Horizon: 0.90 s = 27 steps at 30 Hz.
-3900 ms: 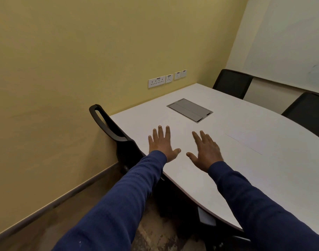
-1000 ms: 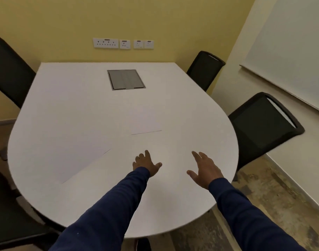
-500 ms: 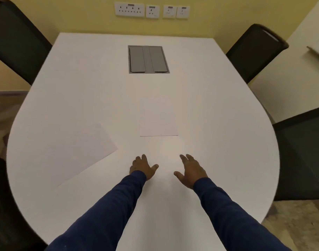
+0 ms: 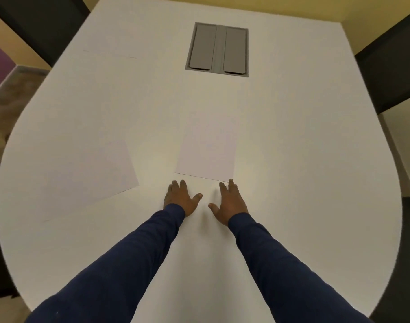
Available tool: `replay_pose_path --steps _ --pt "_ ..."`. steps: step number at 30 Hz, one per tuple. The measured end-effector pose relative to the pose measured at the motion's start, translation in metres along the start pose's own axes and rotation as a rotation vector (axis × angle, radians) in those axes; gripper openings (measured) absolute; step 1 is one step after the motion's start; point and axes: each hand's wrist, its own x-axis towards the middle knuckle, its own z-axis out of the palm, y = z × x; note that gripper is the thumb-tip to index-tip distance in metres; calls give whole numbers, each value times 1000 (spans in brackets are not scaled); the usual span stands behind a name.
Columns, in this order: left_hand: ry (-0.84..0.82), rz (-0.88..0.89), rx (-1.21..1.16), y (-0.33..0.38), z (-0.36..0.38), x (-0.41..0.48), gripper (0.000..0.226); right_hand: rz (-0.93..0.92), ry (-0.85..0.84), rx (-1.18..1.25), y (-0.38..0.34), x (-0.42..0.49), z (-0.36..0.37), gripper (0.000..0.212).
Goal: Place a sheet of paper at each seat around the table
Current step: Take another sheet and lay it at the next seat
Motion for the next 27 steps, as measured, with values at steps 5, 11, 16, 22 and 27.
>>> replay_pose_path --steps 5,11,16,22,27 --pt "119 -82 -88 19 -10 37 90 -20 22 0 2 40 1 76" --pt "102 -131 -42 38 1 54 96 -7 55 -17 12 64 12 71" --pt "120 -83 -99 54 15 51 101 -4 97 -22 11 68 15 67" --pt "247 -141 -777 65 -18 62 90 -22 98 -31 14 68 14 65" --pt "305 -341 -823 42 -52 82 43 -29 97 -51 15 69 15 64"
